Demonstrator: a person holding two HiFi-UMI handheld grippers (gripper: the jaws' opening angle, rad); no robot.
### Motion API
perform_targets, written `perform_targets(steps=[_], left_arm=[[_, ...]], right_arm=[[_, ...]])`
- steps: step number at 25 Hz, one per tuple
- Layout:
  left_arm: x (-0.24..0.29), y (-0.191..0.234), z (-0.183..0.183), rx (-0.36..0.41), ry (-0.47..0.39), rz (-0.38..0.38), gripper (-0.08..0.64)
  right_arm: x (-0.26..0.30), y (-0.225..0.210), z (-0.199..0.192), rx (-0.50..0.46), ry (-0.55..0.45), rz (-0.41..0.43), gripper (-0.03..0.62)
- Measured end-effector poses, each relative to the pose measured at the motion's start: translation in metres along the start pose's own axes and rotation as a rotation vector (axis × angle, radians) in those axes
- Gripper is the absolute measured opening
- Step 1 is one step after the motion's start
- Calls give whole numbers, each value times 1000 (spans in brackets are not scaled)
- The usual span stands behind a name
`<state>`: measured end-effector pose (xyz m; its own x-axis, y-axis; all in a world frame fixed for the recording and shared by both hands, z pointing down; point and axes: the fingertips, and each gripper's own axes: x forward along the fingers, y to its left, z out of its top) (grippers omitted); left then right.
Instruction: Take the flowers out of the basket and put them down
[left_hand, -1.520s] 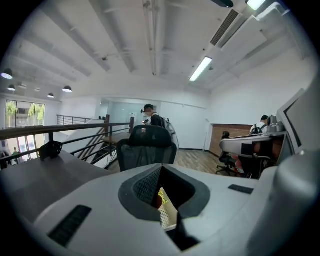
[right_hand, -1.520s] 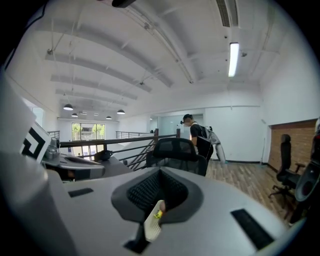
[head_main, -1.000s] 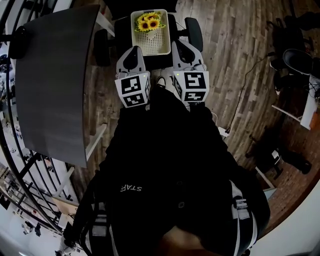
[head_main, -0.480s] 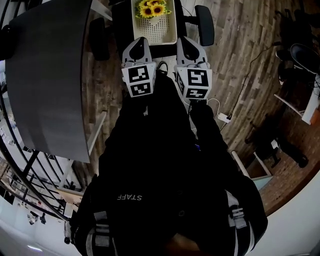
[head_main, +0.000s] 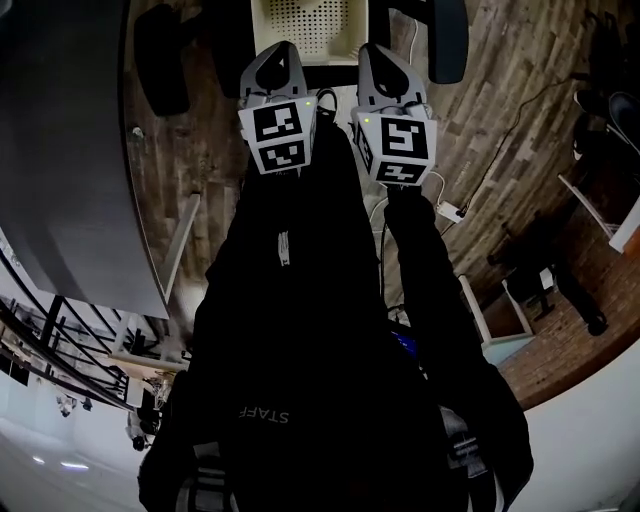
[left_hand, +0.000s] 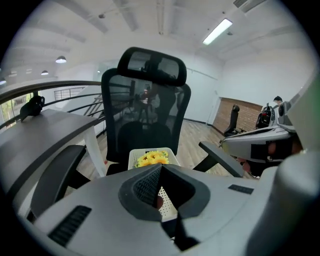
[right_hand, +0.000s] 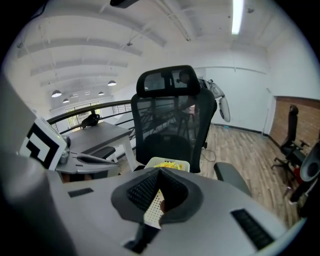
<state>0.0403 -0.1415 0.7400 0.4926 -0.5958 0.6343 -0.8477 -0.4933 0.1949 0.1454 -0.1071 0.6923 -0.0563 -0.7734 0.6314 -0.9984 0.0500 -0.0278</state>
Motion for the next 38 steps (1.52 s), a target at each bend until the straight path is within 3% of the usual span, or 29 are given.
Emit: perform_targets(steps=[6, 13, 26, 29, 32, 38], left_arm=[[52, 4, -19, -34, -24, -20, -2], [115, 6, -40, -23, -41, -22, -2], [194, 7, -91, -117, 120, -3, 3], [205, 6, -98, -124, 135, 4, 57], [216, 5, -103, -127, 141, 8, 63], [246, 11, -129, -170, 224, 42, 295]], right_arm=[[50, -19, -35, 19, 5, -12, 12], [101, -42, -68, 7, -10, -17, 12], [149, -67, -92, 29, -4, -11, 12], [155, -72, -96, 30, 4, -3, 12], [162, -77, -96, 32, 2, 6, 12], [176, -87, -96, 34, 1, 20, 12]])
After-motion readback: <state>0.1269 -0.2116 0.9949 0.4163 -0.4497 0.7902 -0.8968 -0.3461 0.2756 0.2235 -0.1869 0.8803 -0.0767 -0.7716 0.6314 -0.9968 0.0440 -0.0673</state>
